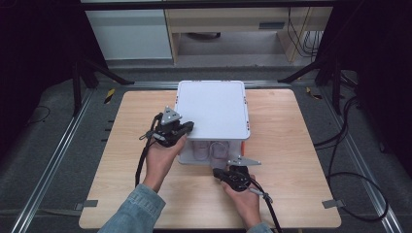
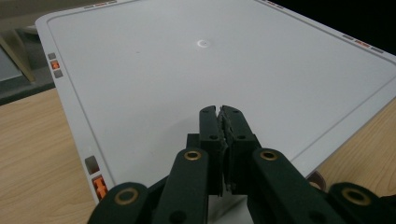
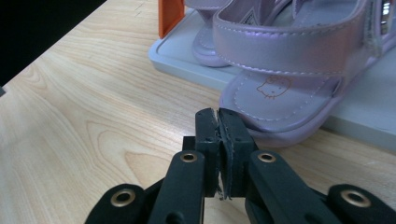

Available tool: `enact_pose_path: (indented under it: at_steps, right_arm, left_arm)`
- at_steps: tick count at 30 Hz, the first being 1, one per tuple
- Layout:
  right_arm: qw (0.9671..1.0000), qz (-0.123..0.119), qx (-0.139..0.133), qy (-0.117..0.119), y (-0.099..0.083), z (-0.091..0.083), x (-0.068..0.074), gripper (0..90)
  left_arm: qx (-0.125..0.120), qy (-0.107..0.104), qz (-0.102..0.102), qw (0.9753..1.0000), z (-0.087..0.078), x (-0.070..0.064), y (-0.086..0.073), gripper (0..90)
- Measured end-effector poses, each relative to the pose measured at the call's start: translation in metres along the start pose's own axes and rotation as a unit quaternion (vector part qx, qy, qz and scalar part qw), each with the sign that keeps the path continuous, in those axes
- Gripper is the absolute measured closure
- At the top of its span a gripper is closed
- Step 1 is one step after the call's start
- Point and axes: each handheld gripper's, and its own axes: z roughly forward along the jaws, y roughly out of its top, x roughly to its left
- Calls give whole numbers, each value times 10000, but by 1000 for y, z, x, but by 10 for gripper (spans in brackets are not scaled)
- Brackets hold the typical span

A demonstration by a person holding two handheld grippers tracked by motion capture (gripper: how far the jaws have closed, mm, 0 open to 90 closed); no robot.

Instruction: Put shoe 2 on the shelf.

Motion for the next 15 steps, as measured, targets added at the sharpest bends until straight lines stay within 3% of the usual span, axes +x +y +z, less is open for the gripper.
enact_pose_path:
  at_steps: [15]
  right_arm:
    - [9999, 132, -18, -100, 5, 1, -11, 870]
  left_arm:
    - [5, -1, 17, 10000, 0, 0, 0, 870]
